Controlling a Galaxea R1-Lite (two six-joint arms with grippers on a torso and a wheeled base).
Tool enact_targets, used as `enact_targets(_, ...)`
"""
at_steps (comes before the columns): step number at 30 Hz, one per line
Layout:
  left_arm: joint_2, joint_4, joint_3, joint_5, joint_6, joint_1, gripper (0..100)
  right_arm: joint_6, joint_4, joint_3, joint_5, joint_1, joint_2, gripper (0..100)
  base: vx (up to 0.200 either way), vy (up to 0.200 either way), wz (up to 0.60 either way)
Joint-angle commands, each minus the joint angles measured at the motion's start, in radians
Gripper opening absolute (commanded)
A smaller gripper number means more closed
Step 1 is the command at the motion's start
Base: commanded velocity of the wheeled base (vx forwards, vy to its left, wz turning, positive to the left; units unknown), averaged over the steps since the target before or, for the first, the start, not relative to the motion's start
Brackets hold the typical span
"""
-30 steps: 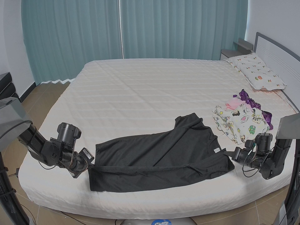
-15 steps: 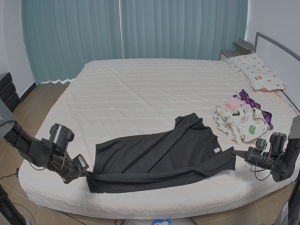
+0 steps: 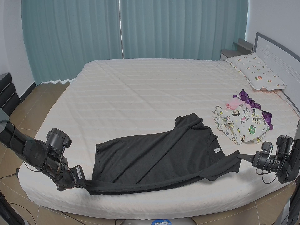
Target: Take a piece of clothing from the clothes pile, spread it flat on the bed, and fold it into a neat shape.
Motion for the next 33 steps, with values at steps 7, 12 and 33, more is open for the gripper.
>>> enact_targets(7,0.030,0.011,-0.019,-0.015,0.014,0.005,0,-0.015,0.002,0.008,0.002,-0.001,0.038,0,0.000,0.000,0.00)
enact_targets(12,0.066,0.010,-0.059,-0.013,-0.009,0.032,0,-0.013,0.002,-0.025,0.001,0.008,0.078,0,0.000,0.000,0.00)
enact_targets(33,0.300,-0.254,-0.139,0.063,-0.183,0.058,0,-0.004,0.082,-0.250,-0.173,0.093,0.205,0,0.000,0.000,0.00)
